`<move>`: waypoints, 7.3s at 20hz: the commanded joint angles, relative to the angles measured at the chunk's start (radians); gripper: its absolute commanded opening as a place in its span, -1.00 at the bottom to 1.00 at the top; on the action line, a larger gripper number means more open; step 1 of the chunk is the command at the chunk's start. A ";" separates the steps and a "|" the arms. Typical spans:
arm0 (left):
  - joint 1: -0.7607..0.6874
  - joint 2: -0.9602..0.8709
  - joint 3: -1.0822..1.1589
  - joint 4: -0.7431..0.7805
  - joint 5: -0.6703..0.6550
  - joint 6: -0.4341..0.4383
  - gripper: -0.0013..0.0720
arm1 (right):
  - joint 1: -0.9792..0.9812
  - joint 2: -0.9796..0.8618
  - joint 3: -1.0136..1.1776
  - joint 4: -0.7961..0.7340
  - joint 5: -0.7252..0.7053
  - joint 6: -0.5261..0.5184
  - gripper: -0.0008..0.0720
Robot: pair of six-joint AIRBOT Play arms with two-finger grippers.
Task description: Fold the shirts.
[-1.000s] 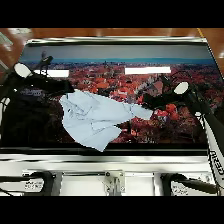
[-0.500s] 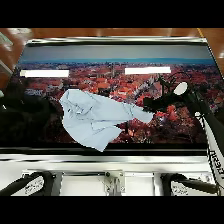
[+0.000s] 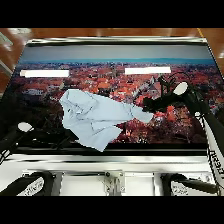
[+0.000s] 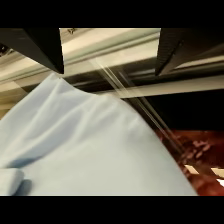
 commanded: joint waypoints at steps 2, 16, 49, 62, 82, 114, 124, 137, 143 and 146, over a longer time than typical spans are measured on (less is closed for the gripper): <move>-0.097 -0.095 -0.036 -0.136 0.169 0.044 0.80 | 0.000 0.000 -0.001 0.016 0.000 0.000 -0.82; -0.134 0.200 0.745 -0.251 0.229 0.357 -0.88 | -0.003 0.206 0.125 0.242 -0.215 -0.091 -0.83; -0.136 0.335 0.899 0.521 0.096 -0.323 -0.87 | 0.003 0.666 -0.099 -0.010 -0.356 0.327 -0.83; -0.137 -0.275 0.737 0.263 0.241 -0.332 -0.86 | 0.158 -0.030 -0.113 0.016 -0.895 0.298 -0.83; 0.416 0.036 0.073 0.045 -0.064 0.192 0.83 | -0.233 0.397 -0.170 -0.215 0.097 -0.070 0.93; 0.279 -0.166 0.068 -0.217 -0.044 0.391 -0.87 | 0.015 -0.003 -0.386 0.274 -0.235 -0.030 0.89; 0.279 -0.139 0.351 -0.218 -0.151 0.405 -0.87 | 0.020 0.074 -0.280 0.311 -0.209 -0.180 -0.83; 0.279 0.494 1.291 -0.103 0.110 0.351 -0.87 | 0.020 0.698 0.574 0.043 -0.231 -0.074 -0.83; 0.279 0.542 1.347 0.188 -0.041 0.156 -0.87 | 0.020 0.745 0.623 -0.103 0.039 0.114 -0.83; 0.279 0.514 1.330 0.246 -0.209 0.156 -0.87 | 0.020 0.693 0.623 -0.158 0.262 0.192 -0.83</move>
